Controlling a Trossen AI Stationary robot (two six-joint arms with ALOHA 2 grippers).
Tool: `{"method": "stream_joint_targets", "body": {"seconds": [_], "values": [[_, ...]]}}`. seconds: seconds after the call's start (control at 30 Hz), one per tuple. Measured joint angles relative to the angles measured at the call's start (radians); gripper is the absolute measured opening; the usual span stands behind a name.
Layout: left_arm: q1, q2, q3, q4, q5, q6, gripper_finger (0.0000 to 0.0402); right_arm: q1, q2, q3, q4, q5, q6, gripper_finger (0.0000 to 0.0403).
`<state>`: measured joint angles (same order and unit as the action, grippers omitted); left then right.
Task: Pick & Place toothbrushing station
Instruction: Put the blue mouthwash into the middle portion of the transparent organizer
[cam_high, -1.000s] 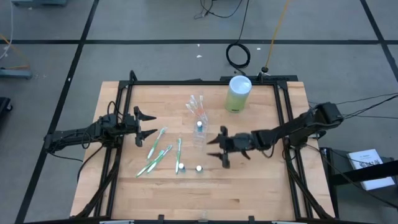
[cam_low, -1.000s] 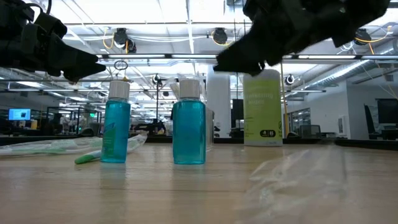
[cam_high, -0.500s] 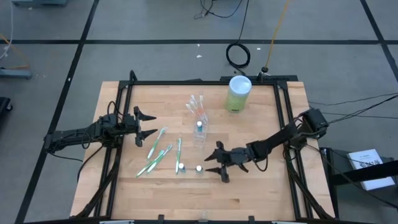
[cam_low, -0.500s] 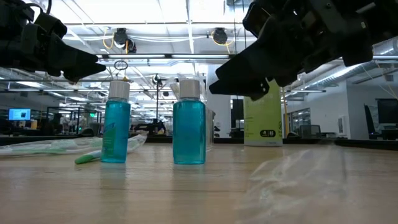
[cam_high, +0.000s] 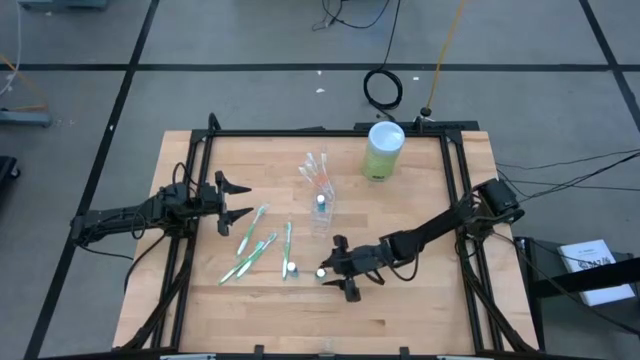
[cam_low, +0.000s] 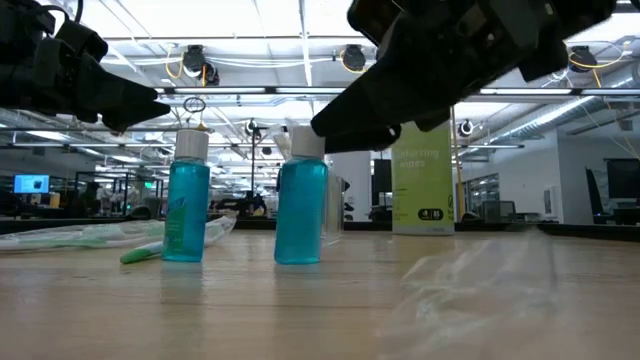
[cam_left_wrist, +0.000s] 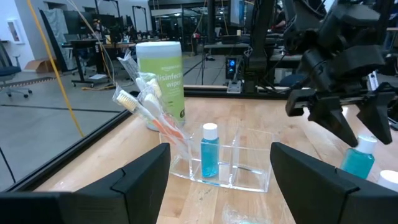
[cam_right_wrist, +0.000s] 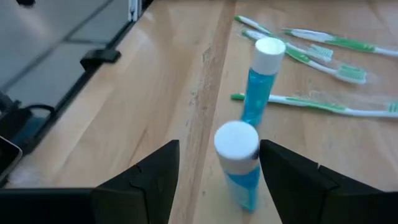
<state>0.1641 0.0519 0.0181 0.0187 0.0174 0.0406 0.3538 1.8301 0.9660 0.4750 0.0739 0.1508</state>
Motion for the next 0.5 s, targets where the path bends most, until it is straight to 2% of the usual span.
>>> {"method": "stream_joint_targets", "body": {"seconds": [0.23, 0.37, 0.5], "values": [[0.0, 0.0, 0.0, 0.0, 0.0, 0.0, 0.0285, -0.021, 0.0, 0.083, -0.172, -0.007, -0.088, 0.0212], [0.0, 0.0, 0.0, 0.0, 0.0, 0.0, 0.0285, -0.042, 0.0, 0.091, -0.206, -0.052, -0.114, 0.0212], [0.0, 0.0, 0.0, 0.0, 0.0, 0.0, 0.0285, -0.059, 0.0, 0.091, -0.22, -0.053, -0.146, 0.0212]]}}
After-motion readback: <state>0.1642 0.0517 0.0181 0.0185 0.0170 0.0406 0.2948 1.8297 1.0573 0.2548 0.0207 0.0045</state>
